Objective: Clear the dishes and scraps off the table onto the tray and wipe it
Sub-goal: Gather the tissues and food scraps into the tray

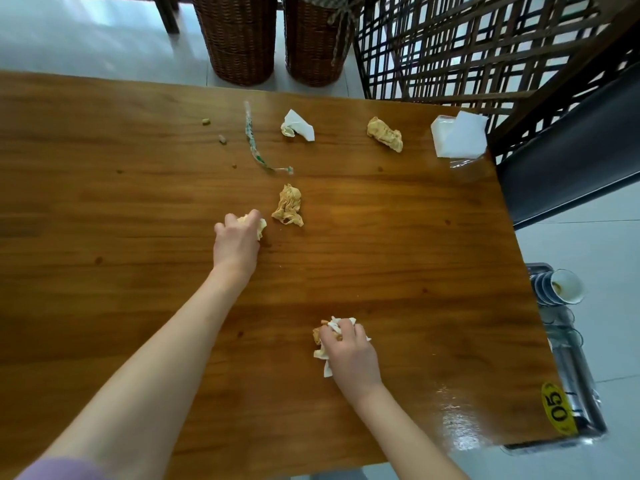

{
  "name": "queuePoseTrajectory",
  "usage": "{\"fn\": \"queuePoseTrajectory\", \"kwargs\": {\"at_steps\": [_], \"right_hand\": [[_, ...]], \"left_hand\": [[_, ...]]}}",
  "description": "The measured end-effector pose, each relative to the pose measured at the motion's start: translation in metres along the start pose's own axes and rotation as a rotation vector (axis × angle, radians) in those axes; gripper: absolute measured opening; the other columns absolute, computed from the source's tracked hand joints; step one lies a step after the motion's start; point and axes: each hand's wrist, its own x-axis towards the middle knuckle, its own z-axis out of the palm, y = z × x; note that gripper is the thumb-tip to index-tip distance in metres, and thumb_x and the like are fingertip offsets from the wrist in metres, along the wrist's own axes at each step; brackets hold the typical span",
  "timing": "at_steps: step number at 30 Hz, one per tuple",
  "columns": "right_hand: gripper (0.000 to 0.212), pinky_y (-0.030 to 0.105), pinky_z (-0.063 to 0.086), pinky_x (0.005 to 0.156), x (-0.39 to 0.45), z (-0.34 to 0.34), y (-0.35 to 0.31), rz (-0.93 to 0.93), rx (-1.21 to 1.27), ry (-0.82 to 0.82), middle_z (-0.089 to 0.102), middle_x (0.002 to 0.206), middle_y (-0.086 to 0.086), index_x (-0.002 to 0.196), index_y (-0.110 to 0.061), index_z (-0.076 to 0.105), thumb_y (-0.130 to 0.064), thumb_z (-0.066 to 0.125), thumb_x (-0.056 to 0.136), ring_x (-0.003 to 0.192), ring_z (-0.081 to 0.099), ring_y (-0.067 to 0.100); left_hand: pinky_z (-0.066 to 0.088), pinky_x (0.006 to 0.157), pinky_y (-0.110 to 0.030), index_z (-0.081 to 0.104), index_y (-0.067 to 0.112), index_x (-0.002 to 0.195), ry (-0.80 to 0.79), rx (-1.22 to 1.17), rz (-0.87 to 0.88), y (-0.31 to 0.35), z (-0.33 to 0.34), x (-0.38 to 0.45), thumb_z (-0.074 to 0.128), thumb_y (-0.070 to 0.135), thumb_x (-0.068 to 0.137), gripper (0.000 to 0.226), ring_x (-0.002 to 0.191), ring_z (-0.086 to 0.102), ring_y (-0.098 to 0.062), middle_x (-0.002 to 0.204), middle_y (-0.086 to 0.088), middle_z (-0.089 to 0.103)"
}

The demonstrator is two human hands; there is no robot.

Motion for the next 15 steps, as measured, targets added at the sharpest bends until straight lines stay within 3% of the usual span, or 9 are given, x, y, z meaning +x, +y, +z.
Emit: {"fn": "queuePoseTrajectory", "kwargs": {"at_steps": [4, 6, 8, 15], "right_hand": [[0.045, 0.023, 0.048, 0.040, 0.007, -0.006, -0.001, 0.047, 0.025, -0.014, 0.063, 0.075, 0.008, 0.087, -0.016, 0.069, -0.010, 0.090, 0.049, 0.059, 0.061, 0.020], [0.036, 0.027, 0.052, 0.058, 0.009, -0.012, 0.003, 0.114, 0.066, -0.028, 0.062, 0.096, 0.011, 0.109, -0.016, 0.060, -0.009, 0.073, 0.076, 0.080, 0.062, 0.024], [0.030, 0.026, 0.048, 0.066, 0.011, -0.015, 0.010, 0.179, 0.139, -0.016, 0.058, 0.108, 0.009, 0.119, -0.018, 0.051, -0.012, 0.056, 0.090, 0.092, 0.059, 0.023], [0.021, 0.016, 0.045, 0.060, -0.026, -0.065, 0.050, 0.460, 0.338, 0.199, 0.060, 0.099, -0.001, 0.110, -0.023, 0.055, -0.024, 0.060, 0.089, 0.084, 0.060, 0.012]], "left_hand": [[0.048, 0.069, -0.040, 0.046, 0.017, 0.125, -0.009, -0.037, -0.027, 0.001, -0.005, -0.014, 0.065, 0.002, 0.083, 0.049, 0.097, 0.052, -0.038, 0.108, -0.022, 0.053], [0.050, 0.070, -0.041, 0.048, 0.017, 0.122, 0.025, -0.089, 0.014, 0.012, -0.010, -0.023, 0.067, 0.003, 0.082, 0.047, 0.094, 0.055, -0.037, 0.104, -0.022, 0.055], [0.049, 0.068, -0.038, 0.049, 0.016, 0.119, 0.081, -0.167, 0.061, 0.026, -0.017, -0.027, 0.068, 0.002, 0.081, 0.045, 0.091, 0.056, -0.036, 0.100, -0.021, 0.057], [0.046, 0.069, -0.034, 0.050, 0.020, 0.120, 0.073, -0.361, 0.289, 0.119, -0.025, -0.067, 0.069, 0.003, 0.080, 0.048, 0.088, 0.056, -0.028, 0.100, -0.016, 0.059]]}}
